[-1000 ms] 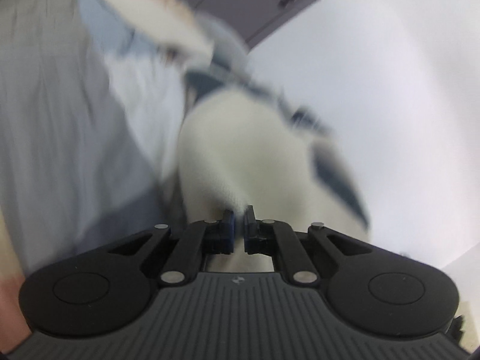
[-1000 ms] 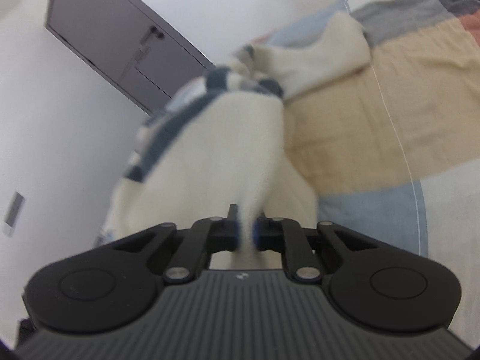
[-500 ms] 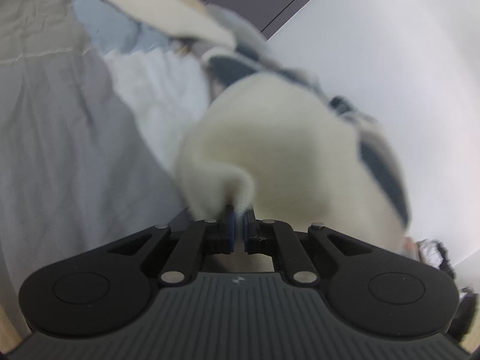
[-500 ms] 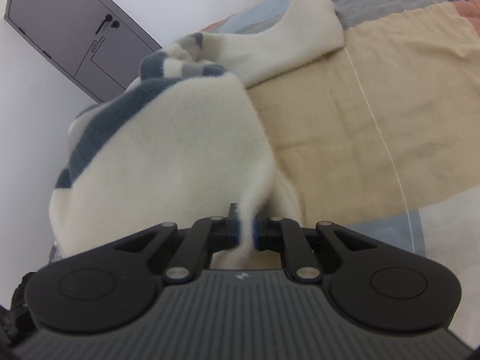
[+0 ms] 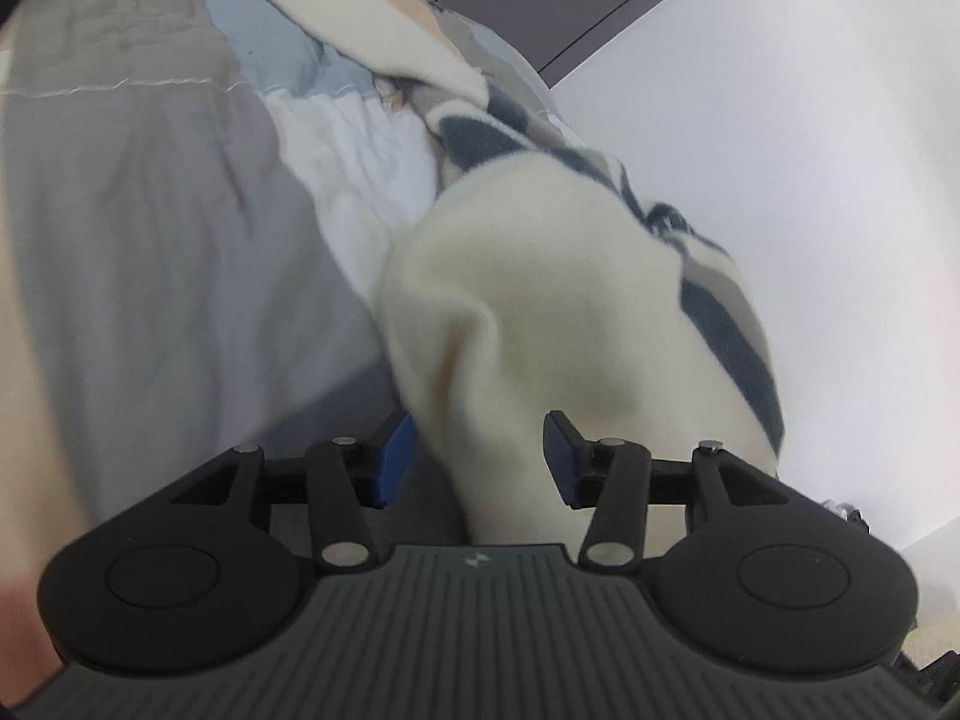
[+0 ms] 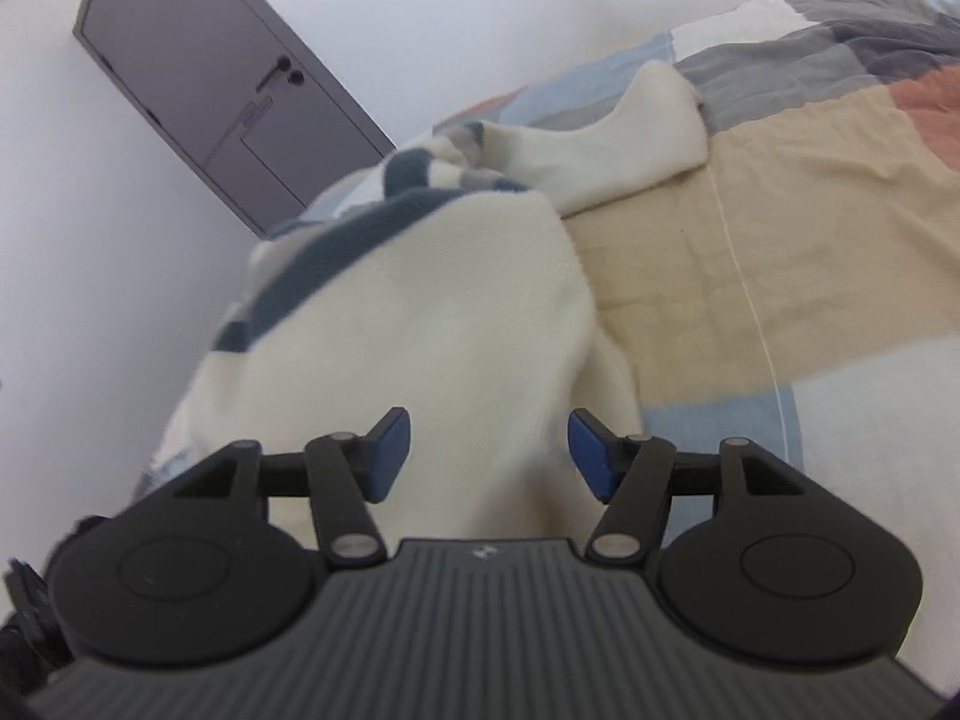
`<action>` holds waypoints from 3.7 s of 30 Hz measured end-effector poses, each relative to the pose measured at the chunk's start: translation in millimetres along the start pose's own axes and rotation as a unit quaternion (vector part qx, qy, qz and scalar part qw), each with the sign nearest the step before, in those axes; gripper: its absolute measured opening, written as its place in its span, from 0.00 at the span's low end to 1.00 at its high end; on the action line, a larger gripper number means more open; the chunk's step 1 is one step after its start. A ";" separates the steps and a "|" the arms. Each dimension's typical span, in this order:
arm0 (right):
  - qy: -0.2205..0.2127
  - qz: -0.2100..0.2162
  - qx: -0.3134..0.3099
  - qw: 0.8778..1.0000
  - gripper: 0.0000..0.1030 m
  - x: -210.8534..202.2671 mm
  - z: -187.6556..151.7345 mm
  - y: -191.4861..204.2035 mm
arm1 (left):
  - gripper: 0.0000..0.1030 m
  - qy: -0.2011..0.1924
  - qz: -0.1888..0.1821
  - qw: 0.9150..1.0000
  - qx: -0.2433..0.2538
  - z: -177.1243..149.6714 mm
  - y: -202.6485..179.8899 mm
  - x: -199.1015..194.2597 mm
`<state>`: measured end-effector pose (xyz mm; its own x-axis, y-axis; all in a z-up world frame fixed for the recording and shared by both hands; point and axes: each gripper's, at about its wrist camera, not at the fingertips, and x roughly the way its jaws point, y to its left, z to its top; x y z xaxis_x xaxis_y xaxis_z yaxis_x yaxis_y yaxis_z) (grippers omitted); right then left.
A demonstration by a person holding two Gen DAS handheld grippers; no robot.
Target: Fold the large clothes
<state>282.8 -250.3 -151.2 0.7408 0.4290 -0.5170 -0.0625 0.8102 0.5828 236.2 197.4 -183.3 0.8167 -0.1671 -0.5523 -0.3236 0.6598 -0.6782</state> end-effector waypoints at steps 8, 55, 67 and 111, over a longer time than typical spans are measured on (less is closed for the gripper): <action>0.039 0.040 0.047 0.997 0.53 -4.0 -23.5 -0.2 | 0.51 0.069 -0.018 0.997 0.002 -43.5 -18.0 14.1; 0.084 -0.020 0.090 0.992 0.65 15.1 -44.7 -16.8 | 0.55 0.075 -0.021 0.991 -0.111 -45.8 27.9 -4.9; 0.049 0.015 0.076 0.996 0.17 31.1 -32.8 -17.9 | 0.09 0.064 -0.069 0.993 -0.074 -35.5 9.9 3.3; -0.308 0.277 -0.147 0.898 0.14 -367.9 206.4 266.9 | 0.09 -0.236 -0.392 0.878 0.139 178.6 -335.8 -339.2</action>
<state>131.7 -274.3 323.9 0.7646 0.5709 0.2991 -0.6434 0.6494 0.4053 153.2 163.4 318.3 0.8649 -0.3707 0.3384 0.5020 0.6414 -0.5802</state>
